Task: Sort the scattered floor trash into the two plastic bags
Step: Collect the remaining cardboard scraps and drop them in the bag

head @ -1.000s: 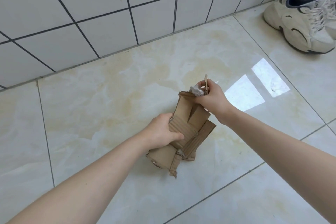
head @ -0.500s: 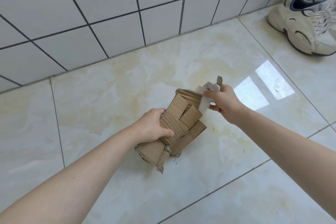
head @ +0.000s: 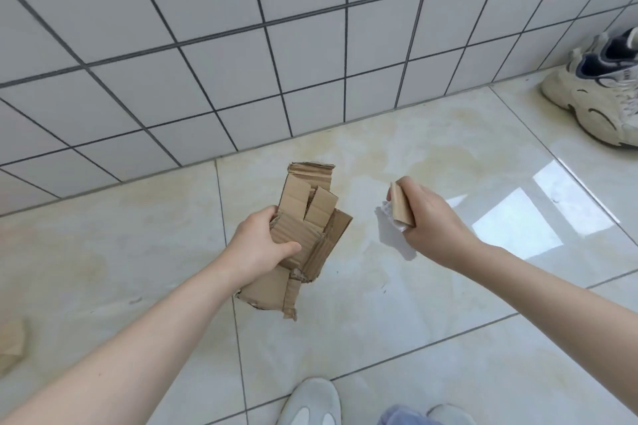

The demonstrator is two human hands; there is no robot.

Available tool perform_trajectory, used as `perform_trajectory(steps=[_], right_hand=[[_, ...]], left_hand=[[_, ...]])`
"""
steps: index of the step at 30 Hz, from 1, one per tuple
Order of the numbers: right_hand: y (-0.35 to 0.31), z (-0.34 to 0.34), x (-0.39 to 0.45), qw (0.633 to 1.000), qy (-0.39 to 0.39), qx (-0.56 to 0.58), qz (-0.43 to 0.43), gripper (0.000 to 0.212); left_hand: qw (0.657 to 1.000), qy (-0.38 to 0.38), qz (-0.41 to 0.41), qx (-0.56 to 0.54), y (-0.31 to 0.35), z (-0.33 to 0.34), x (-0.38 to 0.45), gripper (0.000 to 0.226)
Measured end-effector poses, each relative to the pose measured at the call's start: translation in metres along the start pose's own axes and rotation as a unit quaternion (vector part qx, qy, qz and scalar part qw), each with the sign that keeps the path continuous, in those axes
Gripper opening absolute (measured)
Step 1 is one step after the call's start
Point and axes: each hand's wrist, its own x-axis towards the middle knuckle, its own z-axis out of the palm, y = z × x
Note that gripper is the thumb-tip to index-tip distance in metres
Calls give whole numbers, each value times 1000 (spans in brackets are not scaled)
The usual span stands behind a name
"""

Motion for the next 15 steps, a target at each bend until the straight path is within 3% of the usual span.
perform_trajectory(steps=[4, 8, 15], right_hand=[[-69, -15, -26, 974, 18, -173, -147, 45], [-136, -24, -56, 930, 57, -246, -267, 64], [-237, -43, -96, 879, 23, -268, -394, 56]], left_hand=[[996, 91, 24, 12, 1, -50, -66, 34], [984, 166, 61, 18, -3, -95, -139, 34], [958, 271, 91, 29, -27, -151, -251, 49]])
